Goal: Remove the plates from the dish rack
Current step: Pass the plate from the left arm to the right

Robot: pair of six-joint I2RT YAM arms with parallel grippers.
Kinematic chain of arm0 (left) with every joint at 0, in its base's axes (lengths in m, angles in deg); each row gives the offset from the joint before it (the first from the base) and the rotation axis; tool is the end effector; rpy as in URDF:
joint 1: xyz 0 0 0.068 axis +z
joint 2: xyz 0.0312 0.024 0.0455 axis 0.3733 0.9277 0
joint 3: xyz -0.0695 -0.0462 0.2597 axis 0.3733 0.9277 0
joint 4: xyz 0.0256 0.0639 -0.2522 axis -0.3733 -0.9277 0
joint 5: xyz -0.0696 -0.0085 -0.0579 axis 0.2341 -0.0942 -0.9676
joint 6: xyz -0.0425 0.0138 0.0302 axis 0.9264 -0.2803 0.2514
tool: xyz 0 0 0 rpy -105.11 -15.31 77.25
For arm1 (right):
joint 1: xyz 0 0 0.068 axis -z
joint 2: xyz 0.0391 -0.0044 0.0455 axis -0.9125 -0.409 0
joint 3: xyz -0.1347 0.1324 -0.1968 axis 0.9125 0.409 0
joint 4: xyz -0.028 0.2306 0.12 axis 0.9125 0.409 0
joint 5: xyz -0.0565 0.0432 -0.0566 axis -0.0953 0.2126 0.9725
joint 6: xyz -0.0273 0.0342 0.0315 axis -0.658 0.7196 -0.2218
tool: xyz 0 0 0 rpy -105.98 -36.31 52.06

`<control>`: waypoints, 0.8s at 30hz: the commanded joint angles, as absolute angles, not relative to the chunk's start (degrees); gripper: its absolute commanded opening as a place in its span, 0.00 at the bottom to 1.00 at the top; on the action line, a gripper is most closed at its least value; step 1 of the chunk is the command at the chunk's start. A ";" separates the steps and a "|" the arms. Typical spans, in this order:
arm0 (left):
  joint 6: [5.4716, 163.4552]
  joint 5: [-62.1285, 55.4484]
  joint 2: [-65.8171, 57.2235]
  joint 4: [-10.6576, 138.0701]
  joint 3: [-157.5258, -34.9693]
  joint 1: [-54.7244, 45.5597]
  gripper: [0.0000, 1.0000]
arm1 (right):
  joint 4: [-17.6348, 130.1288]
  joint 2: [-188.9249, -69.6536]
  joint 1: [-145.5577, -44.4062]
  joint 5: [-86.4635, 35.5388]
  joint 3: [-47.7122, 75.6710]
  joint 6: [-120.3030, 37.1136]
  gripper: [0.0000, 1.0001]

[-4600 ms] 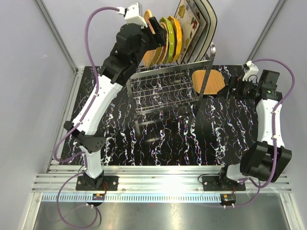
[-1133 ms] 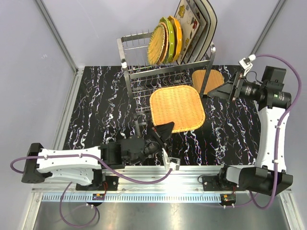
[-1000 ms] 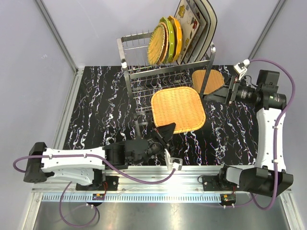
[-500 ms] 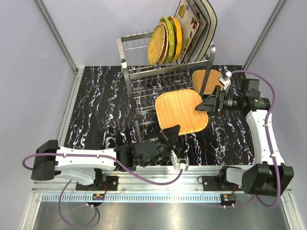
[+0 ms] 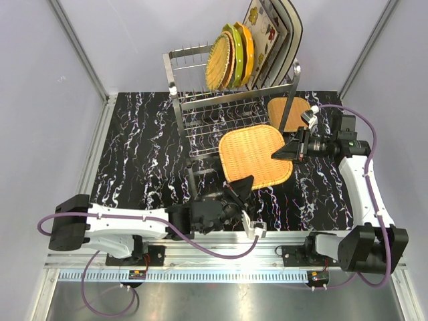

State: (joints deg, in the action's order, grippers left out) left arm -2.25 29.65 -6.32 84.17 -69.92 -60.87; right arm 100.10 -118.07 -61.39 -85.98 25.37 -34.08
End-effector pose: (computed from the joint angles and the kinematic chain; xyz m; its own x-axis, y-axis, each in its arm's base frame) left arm 0.0519 -0.2912 0.2972 0.8177 0.5318 -0.2205 0.2283 0.0522 0.9722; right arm 0.2367 0.0146 0.3302 -0.8806 0.1612 -0.4457 -0.3582 0.3895 0.8485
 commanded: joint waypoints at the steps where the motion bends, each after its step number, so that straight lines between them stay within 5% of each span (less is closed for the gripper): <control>1: -1.39 30.23 -5.79 94.29 -69.96 -61.14 0.00 | 97.14 -116.94 -61.99 -87.25 25.63 -32.85 0.17; 4: 0.71 30.15 -5.44 95.00 -69.61 -61.14 0.02 | 96.70 -116.94 -61.90 -87.34 25.89 -32.94 0.00; 8: 3.71 31.11 -5.08 99.04 -68.29 -61.23 0.33 | 96.43 -116.68 -61.38 -87.34 25.54 -33.90 0.00; 9: 4.24 31.37 -5.08 99.74 -68.11 -61.23 0.48 | 96.61 -116.68 -61.11 -87.52 25.37 -34.17 0.00; 12: 6.52 31.81 -5.35 101.59 -67.24 -61.31 0.66 | 96.61 -116.94 -59.71 -88.39 25.19 -34.52 0.00; 18: 12.84 33.04 -7.45 101.33 -65.48 -61.32 0.82 | 97.13 -117.20 -57.07 -89.63 25.72 -35.58 0.00; 20: 16.01 33.13 -8.60 100.54 -64.51 -61.32 0.97 | 98.10 -117.12 -56.19 -89.37 25.72 -36.80 0.00; 24: 20.23 33.13 -11.23 98.00 -63.28 -61.32 0.99 | 99.07 -117.64 -53.82 -88.66 25.46 -38.21 0.00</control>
